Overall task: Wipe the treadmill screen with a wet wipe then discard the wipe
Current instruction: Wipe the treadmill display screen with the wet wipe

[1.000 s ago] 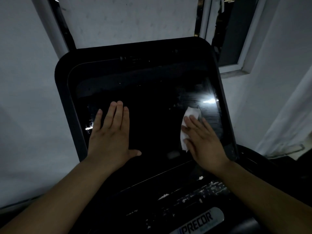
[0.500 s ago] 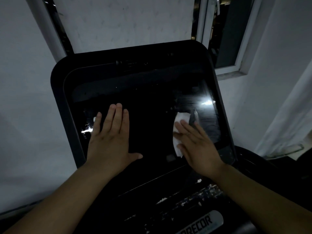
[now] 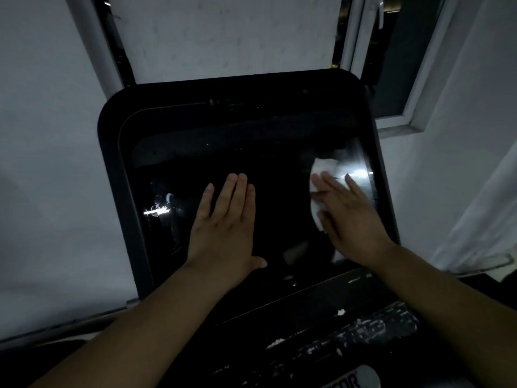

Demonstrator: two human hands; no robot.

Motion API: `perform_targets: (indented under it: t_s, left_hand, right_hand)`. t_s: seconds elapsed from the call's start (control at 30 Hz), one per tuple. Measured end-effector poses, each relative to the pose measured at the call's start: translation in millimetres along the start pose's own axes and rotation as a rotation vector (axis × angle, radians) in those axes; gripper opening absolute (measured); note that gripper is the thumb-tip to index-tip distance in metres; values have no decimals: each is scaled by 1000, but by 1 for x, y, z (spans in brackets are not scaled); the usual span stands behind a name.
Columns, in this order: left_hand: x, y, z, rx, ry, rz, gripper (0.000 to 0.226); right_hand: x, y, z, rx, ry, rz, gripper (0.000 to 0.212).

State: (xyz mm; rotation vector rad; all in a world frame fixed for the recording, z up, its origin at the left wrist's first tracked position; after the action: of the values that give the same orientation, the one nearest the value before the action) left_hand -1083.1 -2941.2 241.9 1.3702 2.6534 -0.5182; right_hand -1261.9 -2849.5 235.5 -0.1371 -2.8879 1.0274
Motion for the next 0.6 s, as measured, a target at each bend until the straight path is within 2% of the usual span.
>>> perform_targets:
  t_s: [0.1,0.3,0.37,0.5,0.6]
  left_hand:
    - [0,1,0,5,-3,-1,136]
    - [0,0,1,-3,6,3,135]
    - [-1,0,1,-11,0,7,135]
    - [0,0,0,4,11,2,136]
    - [0,0,0,-2,19,-5,136]
  right_hand:
    - [-9,-9,0,20,-19,38,41]
    - [-95,-14,6,72,-118,-195,41]
    - [-81,-18,3,64,-85,-194,39]
    - [-12,-27,-4,14,-18,11,39]
    - [0,-33,-10,9,5,84,43]
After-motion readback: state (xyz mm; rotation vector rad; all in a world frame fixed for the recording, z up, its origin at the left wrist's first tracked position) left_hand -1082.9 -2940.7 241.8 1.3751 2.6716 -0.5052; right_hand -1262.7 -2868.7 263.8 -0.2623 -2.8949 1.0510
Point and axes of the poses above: each hand's wrist, its own y-axis away from the middle knuckle, its own z-axis out of the palm, x = y × z, the point moved 9 cm from there along -y, towards the middle knuckle, and after that the axes turned 4 degrees about z, right-handed, at the moved point
